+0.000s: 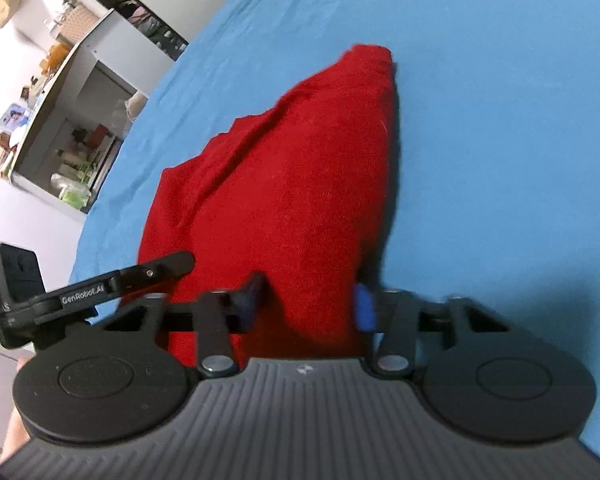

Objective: Fold small clothes

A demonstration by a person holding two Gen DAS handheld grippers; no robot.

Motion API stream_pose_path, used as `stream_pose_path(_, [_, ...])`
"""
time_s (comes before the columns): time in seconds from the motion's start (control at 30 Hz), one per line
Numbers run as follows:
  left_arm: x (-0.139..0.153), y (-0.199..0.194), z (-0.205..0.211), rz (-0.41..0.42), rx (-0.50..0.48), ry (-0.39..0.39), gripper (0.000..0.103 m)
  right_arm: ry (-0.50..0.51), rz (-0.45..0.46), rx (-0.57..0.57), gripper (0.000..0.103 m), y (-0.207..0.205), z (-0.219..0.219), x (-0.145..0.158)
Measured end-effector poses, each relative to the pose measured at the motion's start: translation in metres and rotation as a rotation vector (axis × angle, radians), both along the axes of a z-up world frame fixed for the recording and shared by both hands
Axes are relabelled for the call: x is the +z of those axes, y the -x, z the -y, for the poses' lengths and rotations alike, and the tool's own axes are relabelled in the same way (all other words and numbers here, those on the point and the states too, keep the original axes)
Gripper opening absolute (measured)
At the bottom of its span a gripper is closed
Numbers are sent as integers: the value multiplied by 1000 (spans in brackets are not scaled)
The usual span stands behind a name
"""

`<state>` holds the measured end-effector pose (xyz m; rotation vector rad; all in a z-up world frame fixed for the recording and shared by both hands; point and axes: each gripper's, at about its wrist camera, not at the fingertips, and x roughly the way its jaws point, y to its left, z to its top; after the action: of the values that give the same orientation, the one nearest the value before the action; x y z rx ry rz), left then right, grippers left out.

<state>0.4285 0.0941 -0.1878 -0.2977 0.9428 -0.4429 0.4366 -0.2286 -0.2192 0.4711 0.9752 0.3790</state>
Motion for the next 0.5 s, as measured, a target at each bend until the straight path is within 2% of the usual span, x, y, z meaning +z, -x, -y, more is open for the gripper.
stream_pose_path(0.13, [25,15,9,48,-38,9,28,-30,65,6,40,17,10,26])
stream_pose_path(0.23, [45,40,19,79,-70,40,27,-63,122,-2,40,46,28,48])
stream_pose_path(0.33, [63,77,34,129,-109,66,27,-93,133,-37,40,85,54,61])
stream_pose_path(0.43, [67,111,52,134,-143,104,27,-88,121,-84,40,127,78,66])
stream_pose_path(0.5, [59,131,67,118,-159,113,27,-67,111,-121,40,155,91,63])
